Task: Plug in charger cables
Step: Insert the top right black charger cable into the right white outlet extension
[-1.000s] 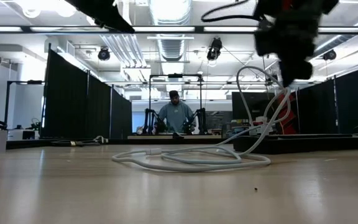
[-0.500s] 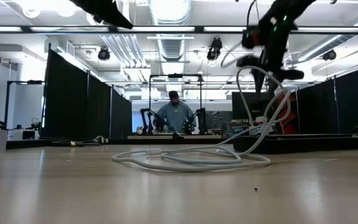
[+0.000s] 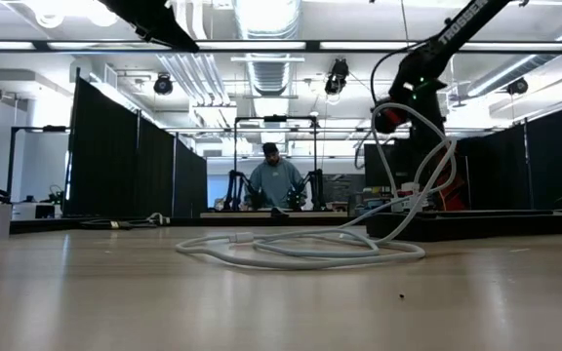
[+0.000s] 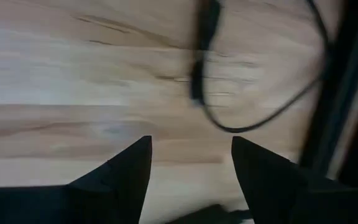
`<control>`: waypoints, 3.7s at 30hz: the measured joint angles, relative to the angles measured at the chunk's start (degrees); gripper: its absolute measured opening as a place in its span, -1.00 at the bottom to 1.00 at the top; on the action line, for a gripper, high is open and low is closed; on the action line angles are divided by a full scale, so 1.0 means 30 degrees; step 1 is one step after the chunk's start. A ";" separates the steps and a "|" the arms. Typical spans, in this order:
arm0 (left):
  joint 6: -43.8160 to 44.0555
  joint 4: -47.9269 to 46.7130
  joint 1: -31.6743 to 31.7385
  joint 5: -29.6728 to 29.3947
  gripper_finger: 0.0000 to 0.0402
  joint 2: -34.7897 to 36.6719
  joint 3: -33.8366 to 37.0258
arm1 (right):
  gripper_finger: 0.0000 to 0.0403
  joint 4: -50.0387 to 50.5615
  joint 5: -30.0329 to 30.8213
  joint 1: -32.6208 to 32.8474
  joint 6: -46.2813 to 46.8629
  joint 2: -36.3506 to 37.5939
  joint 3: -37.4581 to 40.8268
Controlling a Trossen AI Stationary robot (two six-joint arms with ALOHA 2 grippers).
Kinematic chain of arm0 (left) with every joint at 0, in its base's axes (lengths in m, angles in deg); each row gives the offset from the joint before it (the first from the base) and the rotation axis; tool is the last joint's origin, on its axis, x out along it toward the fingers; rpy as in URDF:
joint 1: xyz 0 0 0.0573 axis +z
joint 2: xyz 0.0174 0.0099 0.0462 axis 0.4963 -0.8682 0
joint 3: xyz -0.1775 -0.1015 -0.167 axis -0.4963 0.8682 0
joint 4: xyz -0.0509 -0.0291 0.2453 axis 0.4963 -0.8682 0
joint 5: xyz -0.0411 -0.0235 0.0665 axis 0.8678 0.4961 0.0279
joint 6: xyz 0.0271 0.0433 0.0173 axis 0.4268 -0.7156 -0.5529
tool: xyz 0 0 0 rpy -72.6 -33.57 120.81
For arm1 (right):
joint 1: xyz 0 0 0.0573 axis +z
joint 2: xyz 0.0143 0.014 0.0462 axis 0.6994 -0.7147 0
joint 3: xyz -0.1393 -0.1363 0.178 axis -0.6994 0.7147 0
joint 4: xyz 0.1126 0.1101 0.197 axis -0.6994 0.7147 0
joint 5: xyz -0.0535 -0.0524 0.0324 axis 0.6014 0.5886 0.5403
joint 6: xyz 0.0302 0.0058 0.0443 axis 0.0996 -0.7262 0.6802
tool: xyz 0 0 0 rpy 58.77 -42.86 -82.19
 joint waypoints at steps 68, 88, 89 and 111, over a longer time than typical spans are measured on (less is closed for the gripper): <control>0.3720 0.0257 -0.0053 0.3048 -0.67 -0.0265 0.0000 | 0.16 0.7949 0.8276 0.1786 -1.5181 -0.7538 -0.5089; 0.2776 0.0148 -0.0058 0.3019 -0.67 -0.0262 0.0000 | 0.11 0.8013 0.3103 0.3175 -1.2011 -0.7525 -0.6041; 0.2776 0.0136 -0.0058 0.3024 -0.67 -0.0262 0.0000 | 0.10 0.8008 0.2672 0.3175 -1.1182 -0.7525 -0.5942; 0.1616 -0.1216 -0.0058 0.2987 -0.67 -0.0248 0.0000 | -0.98 0.1777 0.4824 0.3070 0.1229 -0.0274 0.1280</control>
